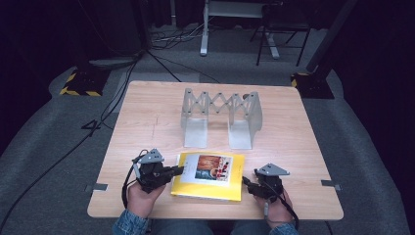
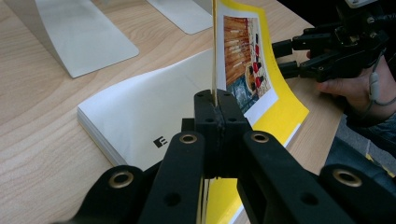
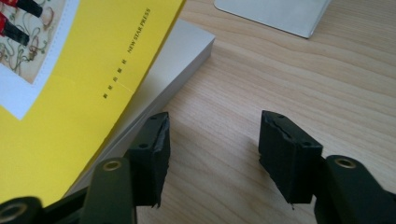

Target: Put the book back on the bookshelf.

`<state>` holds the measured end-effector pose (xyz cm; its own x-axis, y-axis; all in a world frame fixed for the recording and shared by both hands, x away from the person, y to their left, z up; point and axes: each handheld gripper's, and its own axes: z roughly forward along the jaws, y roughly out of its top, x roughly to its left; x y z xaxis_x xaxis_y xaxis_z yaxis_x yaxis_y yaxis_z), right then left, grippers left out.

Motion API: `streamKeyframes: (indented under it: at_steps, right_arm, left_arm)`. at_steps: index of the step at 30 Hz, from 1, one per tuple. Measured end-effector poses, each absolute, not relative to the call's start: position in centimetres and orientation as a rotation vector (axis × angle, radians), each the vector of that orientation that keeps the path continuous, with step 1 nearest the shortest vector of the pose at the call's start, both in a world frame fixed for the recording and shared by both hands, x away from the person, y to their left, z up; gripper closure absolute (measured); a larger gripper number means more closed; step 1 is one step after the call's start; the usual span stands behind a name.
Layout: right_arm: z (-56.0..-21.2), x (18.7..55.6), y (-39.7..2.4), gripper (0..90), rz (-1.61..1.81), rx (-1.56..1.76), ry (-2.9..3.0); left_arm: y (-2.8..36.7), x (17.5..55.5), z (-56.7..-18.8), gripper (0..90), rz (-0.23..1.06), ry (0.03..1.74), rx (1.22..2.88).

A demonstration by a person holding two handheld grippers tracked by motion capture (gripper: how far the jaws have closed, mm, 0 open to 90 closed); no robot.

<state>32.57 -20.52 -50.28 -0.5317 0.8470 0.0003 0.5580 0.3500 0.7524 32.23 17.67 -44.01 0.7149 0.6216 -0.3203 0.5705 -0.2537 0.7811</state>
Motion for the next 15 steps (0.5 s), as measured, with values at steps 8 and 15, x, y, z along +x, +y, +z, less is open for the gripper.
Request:
streamKeyframes:
  at_steps: [8, 15]
  right_arm:
    - [-48.7, 30.4, -21.3, 51.9, 1.135, 1.081, 2.160]
    - [-46.4, 28.7, -20.9, 47.6, 1.154, 1.050, 2.173]
  left_arm:
    - [17.2, 32.2, -42.4, 89.4, 0.092, 0.898, 1.926]
    - [15.9, 32.2, -40.2, 89.3, 0.174, 0.846, 1.965]
